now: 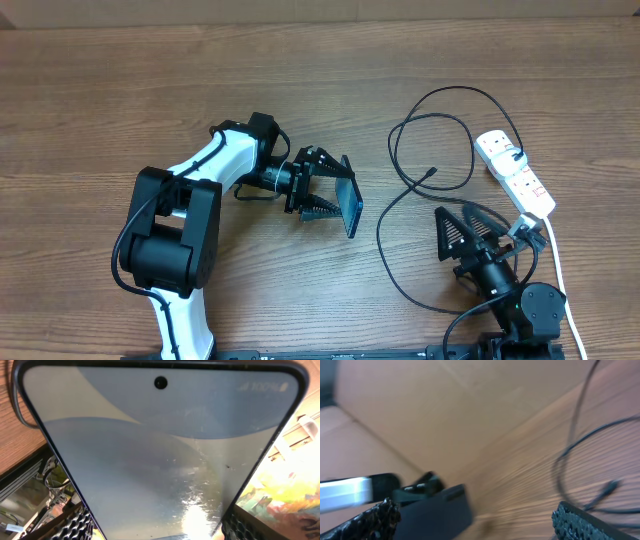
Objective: Plug charger to phone and switch on socket
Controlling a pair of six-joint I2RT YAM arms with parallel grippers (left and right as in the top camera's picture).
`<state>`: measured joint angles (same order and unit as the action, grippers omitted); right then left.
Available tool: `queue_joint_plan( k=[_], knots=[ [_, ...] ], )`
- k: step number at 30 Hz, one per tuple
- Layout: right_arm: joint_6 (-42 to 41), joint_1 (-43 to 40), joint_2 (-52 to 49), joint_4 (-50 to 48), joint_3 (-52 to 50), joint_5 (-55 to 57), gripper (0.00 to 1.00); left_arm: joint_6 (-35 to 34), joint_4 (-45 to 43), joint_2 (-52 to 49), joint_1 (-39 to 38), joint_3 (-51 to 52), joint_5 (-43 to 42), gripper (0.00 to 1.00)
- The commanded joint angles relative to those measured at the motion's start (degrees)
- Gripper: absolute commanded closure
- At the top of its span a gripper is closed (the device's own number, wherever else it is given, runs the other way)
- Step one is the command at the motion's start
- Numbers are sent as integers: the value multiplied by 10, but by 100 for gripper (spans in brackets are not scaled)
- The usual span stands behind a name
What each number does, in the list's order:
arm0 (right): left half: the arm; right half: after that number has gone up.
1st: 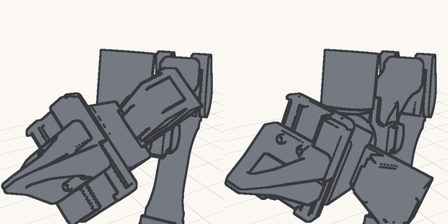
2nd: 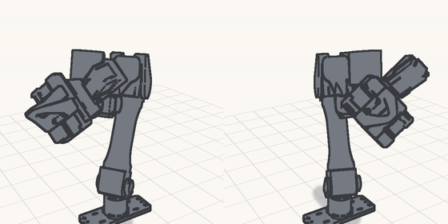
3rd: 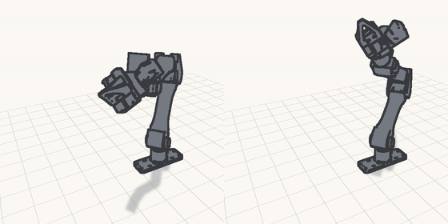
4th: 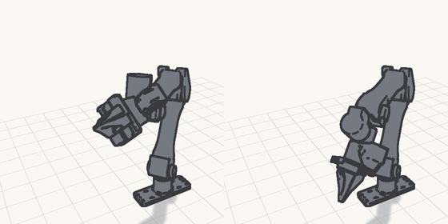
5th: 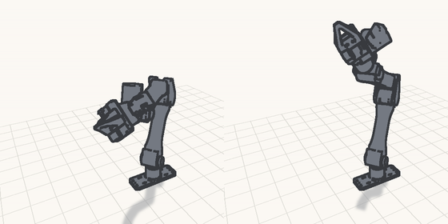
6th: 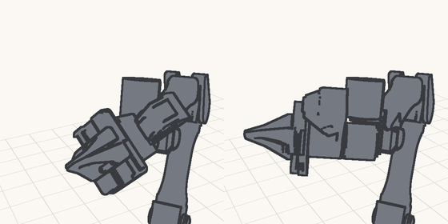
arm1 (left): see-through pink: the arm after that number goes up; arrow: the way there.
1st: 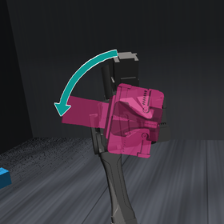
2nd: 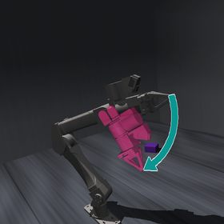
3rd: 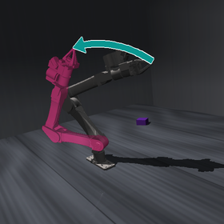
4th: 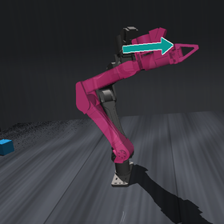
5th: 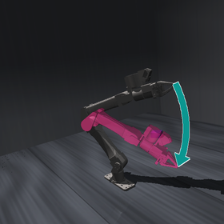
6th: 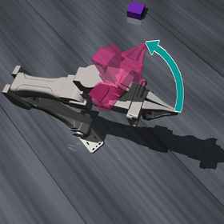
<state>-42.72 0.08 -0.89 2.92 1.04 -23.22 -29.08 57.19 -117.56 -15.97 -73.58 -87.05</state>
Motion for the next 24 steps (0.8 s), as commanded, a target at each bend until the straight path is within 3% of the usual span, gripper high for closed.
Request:
queue_joint_plan(
  k=[1, 6, 10, 14, 17, 24],
  knots=[
    [-75, -1, 2, -46, -6, -72, 0, -14, 0, -2, 3, 0, -36, 62],
    [-41, -1, 2, -115, -3, -87, 0, -14, 0, -2, 3, 0, -35, 63],
    [106, -1, -5, 37, 54, -91, 0, -14, -1, -2, 3, 0, -35, 63],
    [177, -1, -31, 196, 148, -16, 0, -14, -3, -2, 3, 0, -35, 63],
    [190, -1, -71, 303, 234, 36, 0, -14, -3, -2, 3, 0, -35, 62],
    [173, -1, -216, 554, 462, 24, 0, -13, -5, -2, 3, 0, -34, 62]
  ],
)
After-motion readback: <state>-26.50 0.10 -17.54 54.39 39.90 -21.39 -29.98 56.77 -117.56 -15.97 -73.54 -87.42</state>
